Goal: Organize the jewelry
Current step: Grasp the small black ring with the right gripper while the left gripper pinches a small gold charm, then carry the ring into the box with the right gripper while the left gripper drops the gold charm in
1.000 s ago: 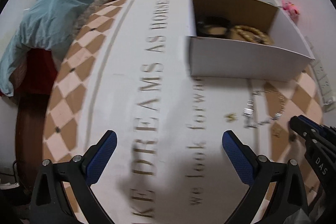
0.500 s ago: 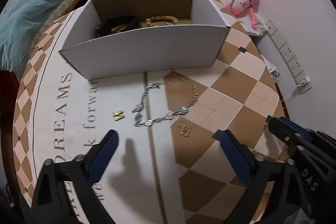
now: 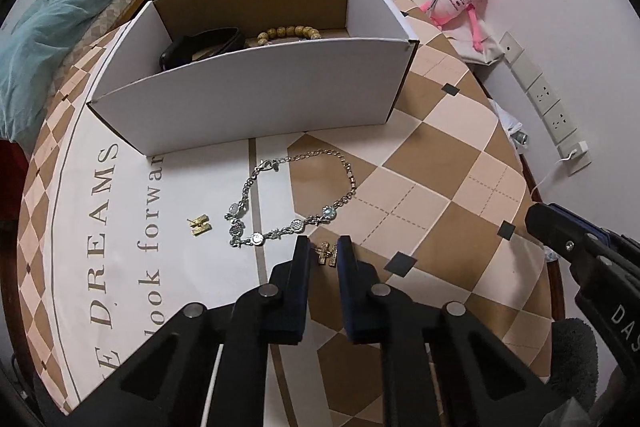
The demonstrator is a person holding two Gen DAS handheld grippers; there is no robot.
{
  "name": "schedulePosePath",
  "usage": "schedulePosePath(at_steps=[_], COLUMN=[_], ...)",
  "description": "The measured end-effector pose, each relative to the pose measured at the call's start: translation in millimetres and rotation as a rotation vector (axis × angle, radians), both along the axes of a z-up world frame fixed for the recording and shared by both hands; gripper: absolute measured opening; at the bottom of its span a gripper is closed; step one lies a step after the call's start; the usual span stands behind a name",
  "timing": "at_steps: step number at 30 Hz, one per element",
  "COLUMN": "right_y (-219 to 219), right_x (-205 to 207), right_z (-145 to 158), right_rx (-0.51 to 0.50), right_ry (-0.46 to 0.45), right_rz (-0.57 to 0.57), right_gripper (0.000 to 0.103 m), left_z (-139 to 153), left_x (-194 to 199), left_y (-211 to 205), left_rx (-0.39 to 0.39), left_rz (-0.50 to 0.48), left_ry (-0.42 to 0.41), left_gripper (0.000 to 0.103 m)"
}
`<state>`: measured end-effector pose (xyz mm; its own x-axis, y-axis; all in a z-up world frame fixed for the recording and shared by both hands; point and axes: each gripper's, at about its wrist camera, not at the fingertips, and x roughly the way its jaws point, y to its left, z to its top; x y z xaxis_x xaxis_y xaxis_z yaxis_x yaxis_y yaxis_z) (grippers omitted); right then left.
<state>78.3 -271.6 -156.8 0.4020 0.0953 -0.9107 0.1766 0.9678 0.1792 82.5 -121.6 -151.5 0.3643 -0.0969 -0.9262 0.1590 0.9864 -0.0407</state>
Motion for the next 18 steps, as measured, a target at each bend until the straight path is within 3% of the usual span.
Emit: schedulePosePath(at_steps=[7, 18], right_y=[3.9, 27.8], right_x=[2.7, 49.3], right_z=[19.6, 80.8], right_rx=[0.025, 0.132], right_ry=[-0.037, -0.151], right_rz=[0.017, 0.086], right_gripper=[0.014, 0.013], left_z=[13.2, 114.1], left_x=[-3.8, 33.0], left_y=[9.1, 67.2], left_rx=[-0.067, -0.200], left_rz=[-0.003, 0.031], left_ry=[0.015, -0.116], left_gripper=[0.005, 0.005])
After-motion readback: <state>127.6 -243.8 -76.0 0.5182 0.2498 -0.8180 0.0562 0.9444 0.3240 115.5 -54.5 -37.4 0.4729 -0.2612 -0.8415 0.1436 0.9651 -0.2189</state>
